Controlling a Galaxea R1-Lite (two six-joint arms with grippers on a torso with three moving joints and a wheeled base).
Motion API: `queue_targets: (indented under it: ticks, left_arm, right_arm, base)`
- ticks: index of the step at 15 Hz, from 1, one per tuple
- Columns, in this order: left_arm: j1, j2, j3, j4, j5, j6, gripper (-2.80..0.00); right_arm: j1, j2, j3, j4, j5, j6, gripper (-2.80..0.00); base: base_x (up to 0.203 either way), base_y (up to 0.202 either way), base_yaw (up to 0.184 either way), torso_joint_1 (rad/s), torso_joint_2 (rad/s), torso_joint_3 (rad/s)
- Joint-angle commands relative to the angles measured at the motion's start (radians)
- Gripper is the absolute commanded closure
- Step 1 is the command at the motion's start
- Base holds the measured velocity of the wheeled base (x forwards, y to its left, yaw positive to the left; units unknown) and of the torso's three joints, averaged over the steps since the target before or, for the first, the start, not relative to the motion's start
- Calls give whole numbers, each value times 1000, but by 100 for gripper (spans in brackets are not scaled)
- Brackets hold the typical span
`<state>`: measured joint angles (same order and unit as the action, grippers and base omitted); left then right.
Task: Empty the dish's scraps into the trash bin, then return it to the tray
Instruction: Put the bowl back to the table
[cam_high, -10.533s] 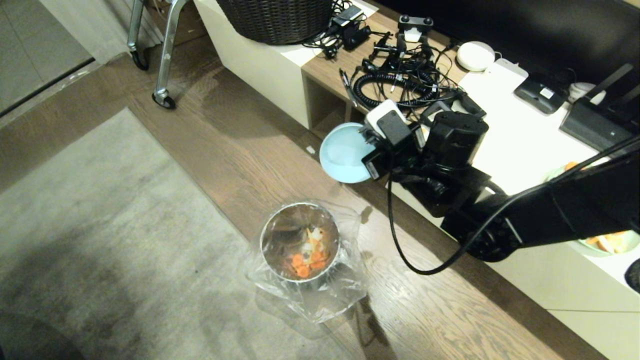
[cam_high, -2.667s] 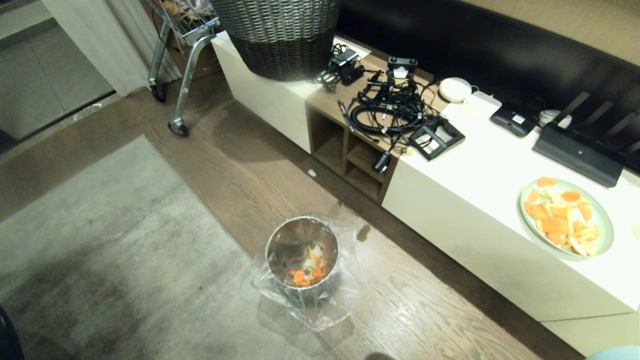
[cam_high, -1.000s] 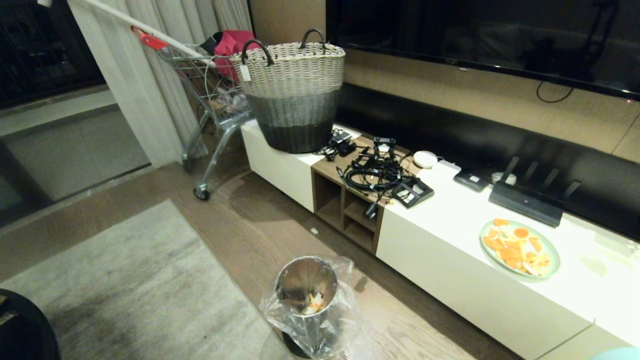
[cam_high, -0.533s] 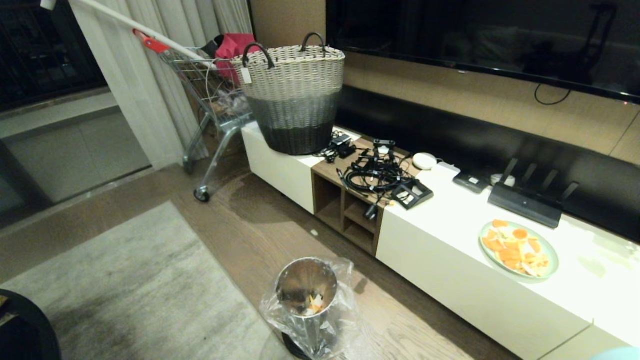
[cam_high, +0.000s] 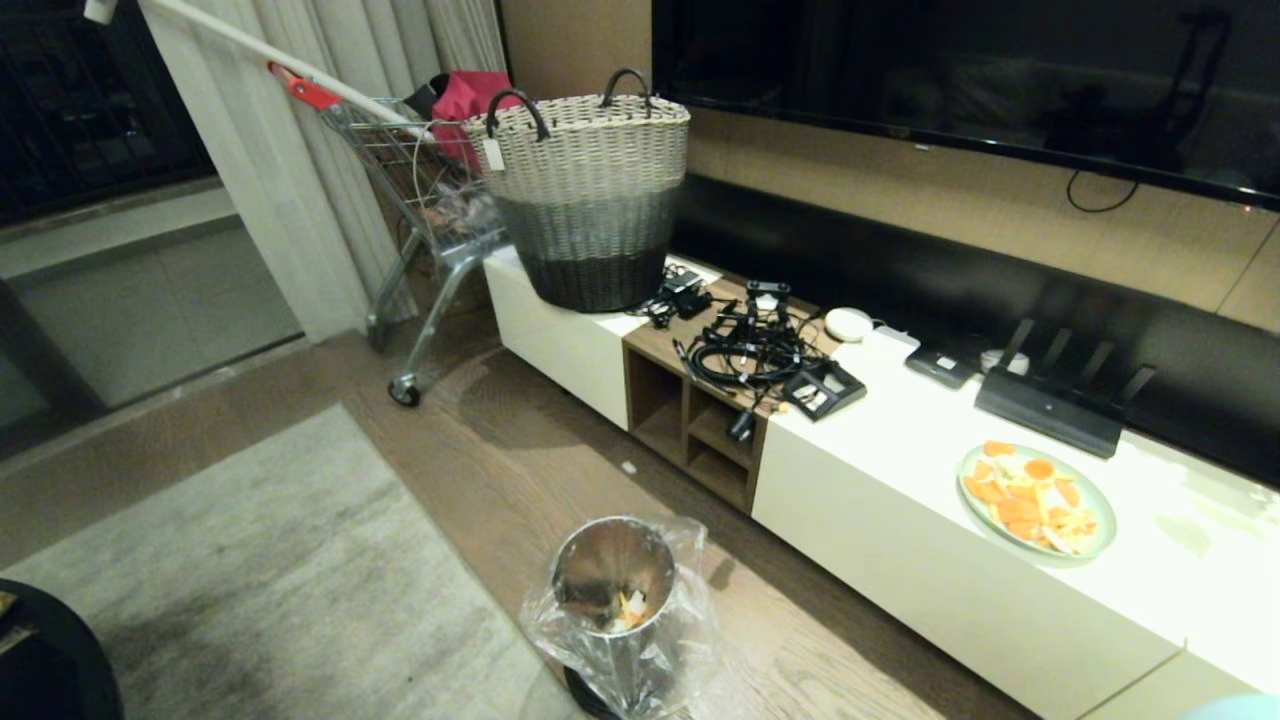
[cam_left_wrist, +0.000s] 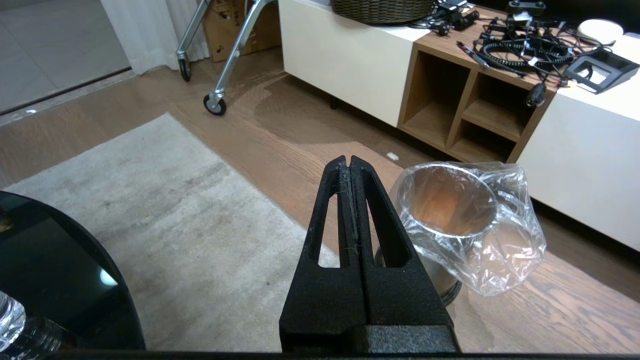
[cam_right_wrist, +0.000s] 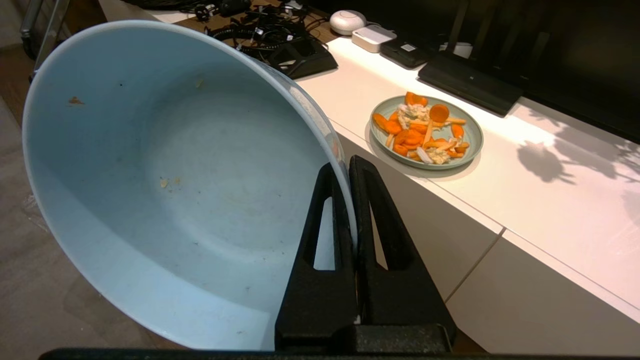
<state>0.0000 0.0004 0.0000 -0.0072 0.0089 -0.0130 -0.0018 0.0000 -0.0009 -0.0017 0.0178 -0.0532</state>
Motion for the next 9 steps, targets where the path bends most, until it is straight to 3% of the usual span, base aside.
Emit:
queue_targets:
  ticks: [1, 4, 9]
  left_arm:
    - [0, 0, 0, 0, 0, -2, 0]
    - [0, 0, 0, 0, 0, -3, 0]
    - [0, 0, 0, 0, 0, -2, 0]
  right_arm:
    - [0, 0, 1, -1, 1, 0, 0]
    - [0, 1, -1, 0, 1, 0, 0]
    - [0, 0, 1, 0, 1, 0, 0]
  base:
    - [0, 0, 0, 0, 0, 0]
    - [0, 0, 0, 0, 0, 0]
    - [-171, 0, 0, 5, 3, 2]
